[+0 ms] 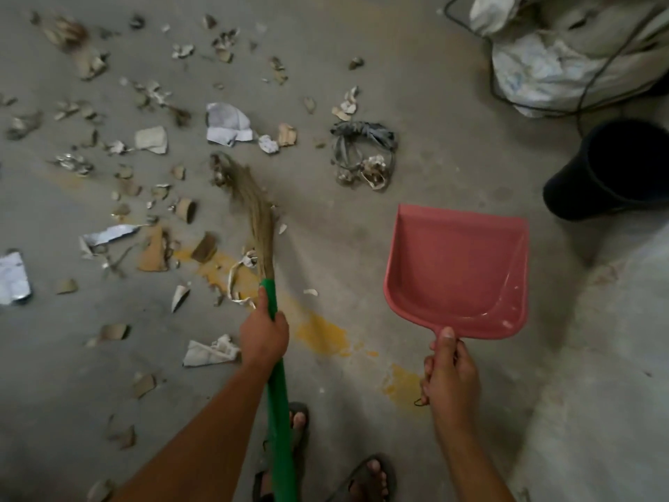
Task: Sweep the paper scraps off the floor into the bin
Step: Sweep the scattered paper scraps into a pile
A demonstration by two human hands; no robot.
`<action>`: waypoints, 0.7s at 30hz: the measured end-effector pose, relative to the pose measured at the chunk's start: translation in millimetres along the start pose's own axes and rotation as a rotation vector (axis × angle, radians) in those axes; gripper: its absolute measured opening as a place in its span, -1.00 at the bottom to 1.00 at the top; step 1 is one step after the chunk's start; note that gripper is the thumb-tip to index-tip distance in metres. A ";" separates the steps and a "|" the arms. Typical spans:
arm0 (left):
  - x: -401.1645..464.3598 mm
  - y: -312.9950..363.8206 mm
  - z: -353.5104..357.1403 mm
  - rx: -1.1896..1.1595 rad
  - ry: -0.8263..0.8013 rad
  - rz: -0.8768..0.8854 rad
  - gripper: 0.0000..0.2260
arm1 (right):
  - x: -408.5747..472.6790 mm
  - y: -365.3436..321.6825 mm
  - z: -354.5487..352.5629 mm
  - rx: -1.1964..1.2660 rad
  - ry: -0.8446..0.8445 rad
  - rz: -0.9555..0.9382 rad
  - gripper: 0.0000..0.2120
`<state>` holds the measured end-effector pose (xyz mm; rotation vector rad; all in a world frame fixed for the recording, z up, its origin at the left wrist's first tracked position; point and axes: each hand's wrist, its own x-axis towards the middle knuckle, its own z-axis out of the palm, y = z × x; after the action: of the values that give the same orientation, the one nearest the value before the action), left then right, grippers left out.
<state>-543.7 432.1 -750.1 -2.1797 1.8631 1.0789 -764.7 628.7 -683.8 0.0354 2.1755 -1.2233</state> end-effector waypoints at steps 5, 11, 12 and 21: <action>-26.7 1.0 -6.3 -0.115 0.007 -0.014 -0.36 | -2.2 -23.3 2.9 -0.010 -0.014 -0.031 -0.53; -67.0 27.3 -5.6 -0.300 -0.010 0.079 -0.33 | 1.7 -40.2 -14.7 0.017 -0.002 -0.046 -0.51; -76.5 35.5 -1.9 -0.320 -0.022 0.121 -0.33 | 3.3 -42.1 -19.4 0.024 0.006 -0.041 -0.51; -127.2 149.2 60.3 -0.132 -0.259 0.545 -0.35 | 12.2 -49.4 -87.2 0.075 0.135 0.007 -0.50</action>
<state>-705.9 529.1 -670.1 -1.5083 2.3692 1.5193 -834.7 665.0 -620.8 0.1609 2.2409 -1.3325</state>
